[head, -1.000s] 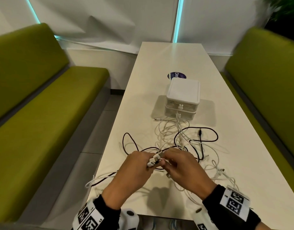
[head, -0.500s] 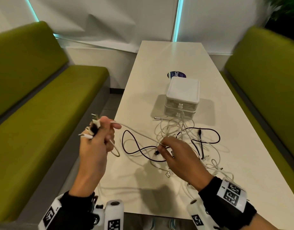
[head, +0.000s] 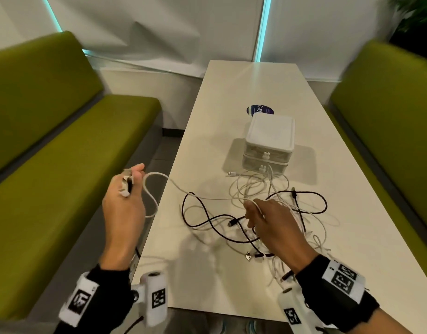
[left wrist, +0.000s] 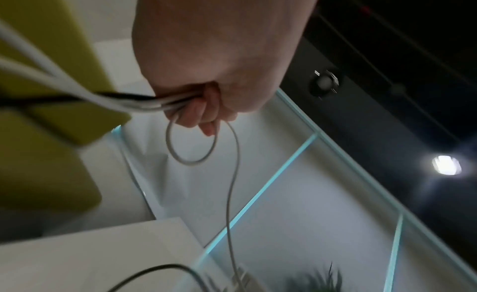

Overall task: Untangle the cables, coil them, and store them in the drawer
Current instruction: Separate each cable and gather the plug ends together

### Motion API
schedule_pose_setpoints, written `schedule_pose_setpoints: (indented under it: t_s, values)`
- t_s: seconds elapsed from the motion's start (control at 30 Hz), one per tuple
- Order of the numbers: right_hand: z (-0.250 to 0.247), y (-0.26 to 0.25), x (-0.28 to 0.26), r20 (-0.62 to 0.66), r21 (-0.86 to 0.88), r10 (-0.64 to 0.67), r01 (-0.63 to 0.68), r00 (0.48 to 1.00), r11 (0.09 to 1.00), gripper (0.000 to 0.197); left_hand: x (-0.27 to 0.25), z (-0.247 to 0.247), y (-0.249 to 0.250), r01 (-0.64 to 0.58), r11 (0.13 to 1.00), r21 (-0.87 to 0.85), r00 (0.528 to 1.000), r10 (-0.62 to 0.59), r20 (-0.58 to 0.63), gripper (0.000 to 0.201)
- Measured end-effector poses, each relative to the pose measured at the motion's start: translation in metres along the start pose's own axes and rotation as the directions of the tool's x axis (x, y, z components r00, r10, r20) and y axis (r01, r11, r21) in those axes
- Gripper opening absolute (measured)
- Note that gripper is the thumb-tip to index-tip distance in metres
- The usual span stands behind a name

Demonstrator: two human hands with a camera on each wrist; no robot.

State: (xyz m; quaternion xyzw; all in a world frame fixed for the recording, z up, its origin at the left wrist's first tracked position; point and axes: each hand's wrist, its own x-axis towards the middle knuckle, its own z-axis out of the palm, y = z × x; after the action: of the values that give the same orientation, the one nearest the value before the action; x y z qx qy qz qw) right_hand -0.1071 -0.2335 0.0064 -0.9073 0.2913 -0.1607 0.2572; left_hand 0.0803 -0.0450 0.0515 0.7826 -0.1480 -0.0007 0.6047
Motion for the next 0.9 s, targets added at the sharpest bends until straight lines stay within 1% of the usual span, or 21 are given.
schedule_pose_setpoints:
  t_s: [0.03,0.07,0.1,0.13,0.17,0.2,0.23,0.27,0.3,0.33,0.37,0.4,0.5,0.57,0.6,0.67,0.77,0.83,0.9]
  values:
    - [0.0,-0.002,0.0,0.029,0.013,0.022,-0.022,0.999,1.0,0.051,-0.004,0.003,-0.002,-0.079,0.993,0.085,0.996,0.081,-0.027,0.027]
    - [0.0,-0.004,0.0,0.06,0.023,0.042,-0.044,0.997,0.999,0.048,-0.01,0.006,-0.001,-0.182,0.974,0.135,0.981,0.19,-0.051,0.028]
    - [0.0,-0.005,-0.001,0.086,0.036,0.051,-0.054,0.995,0.998,0.045,-0.017,0.01,0.003,-0.296,0.939,0.177,0.95,0.309,-0.052,0.03]
    - [-0.001,-0.008,-0.003,0.104,0.049,0.048,-0.054,0.993,0.997,0.043,-0.025,0.015,0.007,-0.398,0.896,0.198,0.912,0.41,-0.023,0.035]
    - [-0.002,-0.01,-0.004,0.117,0.064,0.031,-0.038,0.993,0.997,0.041,-0.034,0.02,0.011,-0.482,0.857,0.181,0.874,0.484,0.036,0.044]
    - [-0.004,-0.013,-0.006,0.129,0.074,0.001,-0.011,0.992,0.997,0.04,-0.043,0.027,0.015,-0.537,0.834,0.127,0.842,0.523,0.131,0.055]
    - [-0.005,-0.016,-0.007,0.145,0.08,-0.035,0.024,0.989,0.996,0.038,-0.052,0.034,0.019,-0.555,0.83,0.051,0.812,0.527,0.251,0.066]
    - [-0.006,-0.019,-0.009,0.163,0.084,-0.073,0.059,0.984,0.995,0.036,-0.059,0.041,0.019,-0.556,0.831,-0.01,0.768,0.518,0.377,0.077]
    - [-0.007,-0.022,-0.011,0.176,0.09,-0.11,0.095,0.978,0.991,0.035,-0.064,0.048,0.018,-0.562,0.827,-0.028,0.713,0.501,0.491,0.084]
    - [-0.007,-0.024,-0.014,0.179,0.097,-0.146,0.131,0.973,0.987,0.033,-0.067,0.055,0.014,-0.582,0.813,-0.006,0.658,0.476,0.584,0.086]
    - [-0.008,-0.024,-0.016,0.17,0.111,-0.183,0.166,0.968,0.98,0.031,-0.068,0.061,0.007,-0.605,0.796,0.027,0.614,0.445,0.652,0.085]
    - [-0.008,-0.023,-0.019,0.16,0.118,-0.208,0.191,0.965,0.975,0.03,-0.068,0.065,0.002,-0.616,0.785,0.067,0.593,0.405,0.696,0.079]
    - [-0.006,-0.017,-0.024,0.157,0.142,-0.223,0.201,0.962,0.969,0.02,-0.067,0.068,-0.001,-0.589,0.791,0.167,0.594,0.284,0.753,0.05]
    - [-0.001,-0.015,-0.026,0.155,0.148,-0.221,0.198,0.963,0.969,0.013,-0.067,0.067,0.004,-0.598,0.774,0.211,0.595,0.251,0.763,0.028]
    - [0.002,-0.015,-0.027,0.15,0.148,-0.213,0.192,0.965,0.97,0.012,-0.065,0.067,0.007,-0.61,0.757,0.236,0.595,0.241,0.766,0.021]
    - [0.006,-0.015,-0.027,0.146,0.144,-0.192,0.171,0.97,0.975,0.015,-0.061,0.067,0.011,-0.63,0.725,0.277,0.595,0.222,0.772,0.017]
    - [0.009,-0.012,-0.025,0.145,0.074,-0.187,0.178,0.972,0.981,0.02,-0.056,0.067,0.016,-0.664,0.688,0.292,0.577,0.222,0.786,0.02]
    - [0.01,-0.011,-0.025,0.113,0.027,-0.2,0.198,0.973,0.98,0.021,-0.053,0.063,0.019,-0.69,0.647,0.324,0.589,0.242,0.771,0.02]
    - [0.01,-0.007,-0.026,0.089,-0.012,-0.203,0.205,0.975,0.979,0.025,-0.047,0.058,0.022,-0.693,0.637,0.337,0.613,0.276,0.741,0.018]
